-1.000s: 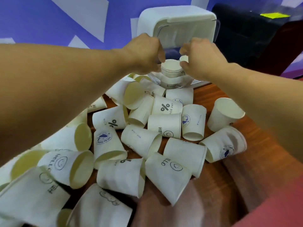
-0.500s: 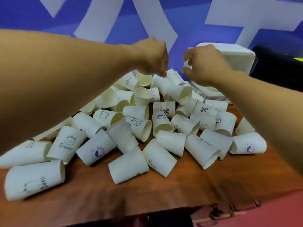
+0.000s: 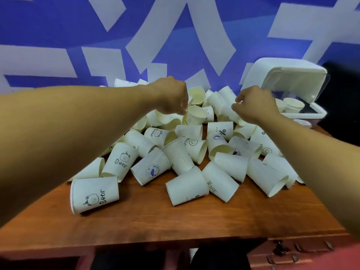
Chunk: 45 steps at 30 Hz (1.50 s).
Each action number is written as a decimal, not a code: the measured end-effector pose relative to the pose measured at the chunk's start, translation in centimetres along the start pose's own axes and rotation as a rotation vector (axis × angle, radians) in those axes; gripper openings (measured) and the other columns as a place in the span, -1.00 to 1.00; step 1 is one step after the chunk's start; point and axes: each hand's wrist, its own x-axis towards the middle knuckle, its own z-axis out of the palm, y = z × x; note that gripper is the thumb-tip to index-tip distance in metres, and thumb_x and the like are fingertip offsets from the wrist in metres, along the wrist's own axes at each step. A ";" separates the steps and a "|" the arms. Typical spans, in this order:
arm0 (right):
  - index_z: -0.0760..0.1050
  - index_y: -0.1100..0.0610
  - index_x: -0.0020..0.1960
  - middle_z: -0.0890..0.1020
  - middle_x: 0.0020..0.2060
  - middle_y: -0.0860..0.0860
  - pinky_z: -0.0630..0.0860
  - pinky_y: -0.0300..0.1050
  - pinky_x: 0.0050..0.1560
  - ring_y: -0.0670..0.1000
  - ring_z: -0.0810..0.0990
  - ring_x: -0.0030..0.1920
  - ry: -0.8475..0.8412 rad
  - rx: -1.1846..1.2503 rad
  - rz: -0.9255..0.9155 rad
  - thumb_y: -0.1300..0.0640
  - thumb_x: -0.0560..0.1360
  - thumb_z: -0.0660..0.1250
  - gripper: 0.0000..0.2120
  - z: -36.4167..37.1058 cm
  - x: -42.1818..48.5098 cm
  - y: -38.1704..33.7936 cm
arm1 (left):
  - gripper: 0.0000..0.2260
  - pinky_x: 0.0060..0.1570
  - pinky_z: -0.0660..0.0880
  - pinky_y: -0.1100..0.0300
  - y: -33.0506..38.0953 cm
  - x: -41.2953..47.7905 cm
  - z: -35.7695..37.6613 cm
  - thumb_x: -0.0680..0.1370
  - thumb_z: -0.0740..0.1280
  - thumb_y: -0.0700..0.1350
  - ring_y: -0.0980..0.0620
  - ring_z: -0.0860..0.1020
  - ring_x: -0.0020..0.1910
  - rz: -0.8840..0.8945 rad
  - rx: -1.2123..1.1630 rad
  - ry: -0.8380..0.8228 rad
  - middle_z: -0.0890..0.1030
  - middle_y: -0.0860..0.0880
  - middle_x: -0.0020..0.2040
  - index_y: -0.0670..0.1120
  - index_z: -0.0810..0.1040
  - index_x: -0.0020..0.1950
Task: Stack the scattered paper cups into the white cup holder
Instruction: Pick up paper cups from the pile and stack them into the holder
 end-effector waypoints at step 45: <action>0.53 0.08 0.26 0.57 0.19 -0.01 0.39 -0.05 0.12 0.09 0.43 0.21 0.258 0.141 -0.271 0.09 0.54 0.30 -0.70 3.2 -2.5 -8.7 | -0.89 -0.28 0.53 0.13 -5.4 0.2 4.3 0.46 0.39 -0.18 -0.06 0.55 -0.21 0.165 0.635 -0.081 0.57 -0.01 -0.13 -0.02 0.57 -0.05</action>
